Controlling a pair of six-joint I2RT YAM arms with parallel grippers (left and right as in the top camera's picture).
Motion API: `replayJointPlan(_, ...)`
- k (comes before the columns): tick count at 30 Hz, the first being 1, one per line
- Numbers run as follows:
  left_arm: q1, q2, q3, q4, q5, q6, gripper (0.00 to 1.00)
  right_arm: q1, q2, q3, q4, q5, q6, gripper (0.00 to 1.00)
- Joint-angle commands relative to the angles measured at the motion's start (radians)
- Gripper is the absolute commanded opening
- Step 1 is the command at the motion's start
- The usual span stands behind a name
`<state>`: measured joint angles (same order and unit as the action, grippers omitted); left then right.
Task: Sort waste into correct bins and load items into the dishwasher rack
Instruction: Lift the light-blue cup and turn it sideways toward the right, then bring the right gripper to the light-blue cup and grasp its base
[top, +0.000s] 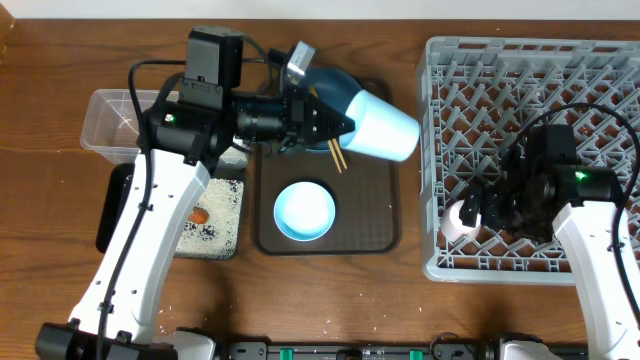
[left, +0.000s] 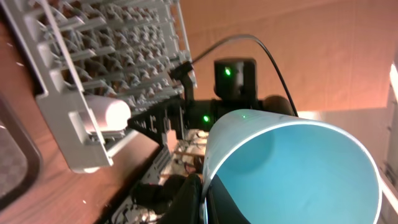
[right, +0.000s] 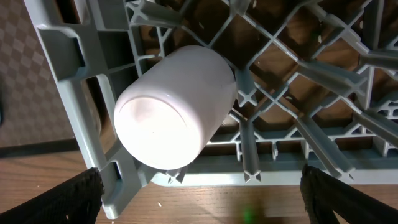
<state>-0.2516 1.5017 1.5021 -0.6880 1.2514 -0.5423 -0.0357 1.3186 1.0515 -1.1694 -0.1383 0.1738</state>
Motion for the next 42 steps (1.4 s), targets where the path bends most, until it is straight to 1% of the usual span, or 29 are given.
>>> replayJointPlan(1, 0.002, -0.015, 0.009, -0.016, 0.075, 0.084, 0.06, -0.003, 0.002, 0.019, 0.000, 0.000, -0.011, 0.99)
replayJointPlan(14, -0.032, -0.015, 0.007, -0.049, 0.061, 0.105, 0.06, -0.003, 0.002, 0.019, 0.000, 0.000, -0.010, 0.99)
replayJointPlan(19, -0.038, -0.015, 0.007, -0.048, 0.061, 0.105, 0.06, -0.003, 0.002, 0.019, -0.011, -0.060, 0.039, 0.99)
replayJointPlan(22, -0.038, -0.015, 0.007, -0.048, 0.061, 0.123, 0.06, -0.003, 0.002, 0.019, -0.004, -0.170, 0.027, 0.99)
replayJointPlan(24, -0.038, -0.015, 0.007, -0.048, 0.052, 0.128, 0.06, -0.005, 0.001, 0.029, 0.006, -0.299, -0.097, 0.99)
replayJointPlan(25, -0.038, -0.015, 0.007, -0.049, 0.049, 0.127, 0.06, -0.010, -0.001, 0.041, -0.002, -0.369, -0.173, 0.90)
replayJointPlan(26, -0.038, -0.015, 0.007, -0.049, 0.050, 0.127, 0.06, -0.016, -0.005, 0.053, -0.014, -0.432, -0.232, 0.87)
replayJointPlan(29, -0.038, -0.015, 0.007, -0.068, 0.049, 0.127, 0.06, -0.053, -0.034, 0.093, -0.044, -0.681, -0.391, 0.89)
replayJointPlan(30, -0.038, -0.015, 0.007, -0.072, 0.050, 0.127, 0.06, -0.074, -0.049, 0.109, -0.054, -0.793, -0.456, 0.94)
replayJointPlan(31, -0.038, -0.015, 0.007, -0.075, 0.049, 0.127, 0.06, -0.089, -0.060, 0.118, -0.060, -0.859, -0.493, 0.99)
replayJointPlan(32, -0.038, -0.015, 0.007, -0.075, 0.050, 0.127, 0.06, -0.110, -0.077, 0.130, -0.066, -0.946, -0.543, 0.99)
replayJointPlan(34, -0.038, -0.015, 0.007, -0.075, 0.050, 0.127, 0.06, -0.132, -0.105, 0.135, -0.068, -1.021, -0.581, 0.99)
replayJointPlan(39, -0.038, -0.015, 0.007, -0.075, 0.050, 0.127, 0.06, -0.138, -0.175, 0.135, -0.084, -1.059, -0.652, 0.99)
replayJointPlan(42, -0.038, -0.015, 0.007, -0.076, 0.050, 0.127, 0.06, -0.137, -0.206, 0.135, -0.091, -1.140, -0.707, 0.99)
